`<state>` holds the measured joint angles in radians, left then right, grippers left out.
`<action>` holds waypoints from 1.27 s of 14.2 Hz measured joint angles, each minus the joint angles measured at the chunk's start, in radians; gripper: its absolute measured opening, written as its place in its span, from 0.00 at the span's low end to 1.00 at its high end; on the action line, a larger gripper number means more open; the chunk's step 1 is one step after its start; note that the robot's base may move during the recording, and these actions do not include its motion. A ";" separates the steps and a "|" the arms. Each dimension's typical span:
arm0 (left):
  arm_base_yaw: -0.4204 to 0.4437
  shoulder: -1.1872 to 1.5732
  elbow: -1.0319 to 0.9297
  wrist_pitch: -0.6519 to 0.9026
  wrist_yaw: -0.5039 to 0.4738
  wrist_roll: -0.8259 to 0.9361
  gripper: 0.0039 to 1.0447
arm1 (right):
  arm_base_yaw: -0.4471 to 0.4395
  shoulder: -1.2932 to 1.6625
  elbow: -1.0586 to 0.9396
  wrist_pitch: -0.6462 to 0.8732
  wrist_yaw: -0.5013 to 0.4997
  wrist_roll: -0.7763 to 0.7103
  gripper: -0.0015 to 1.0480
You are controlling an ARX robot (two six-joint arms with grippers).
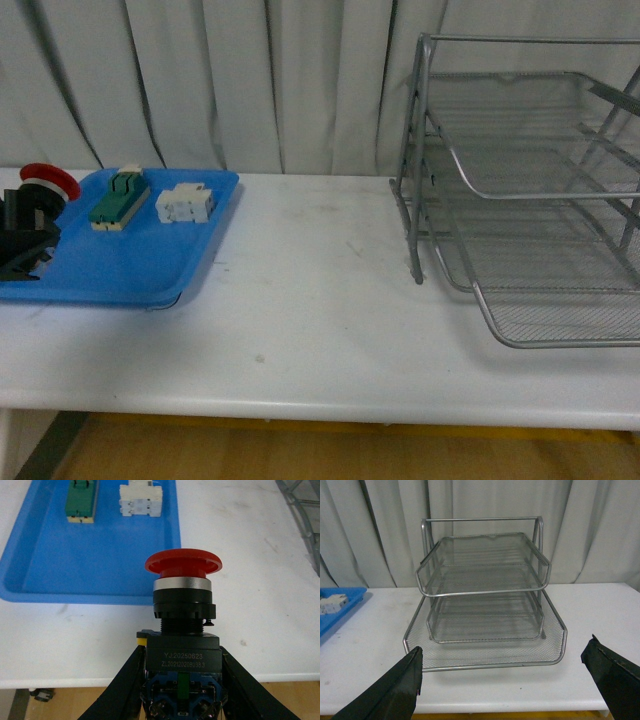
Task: Place button on rack with both arms
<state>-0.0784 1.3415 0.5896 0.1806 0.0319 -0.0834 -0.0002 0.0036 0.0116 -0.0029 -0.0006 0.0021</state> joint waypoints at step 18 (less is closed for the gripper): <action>-0.218 0.142 0.198 0.008 -0.029 -0.024 0.34 | 0.000 0.000 0.000 -0.002 0.002 0.000 0.94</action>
<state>-0.2966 1.4830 0.7879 0.1883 0.0029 -0.1074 -0.0002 0.0036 0.0116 -0.0044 0.0010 0.0021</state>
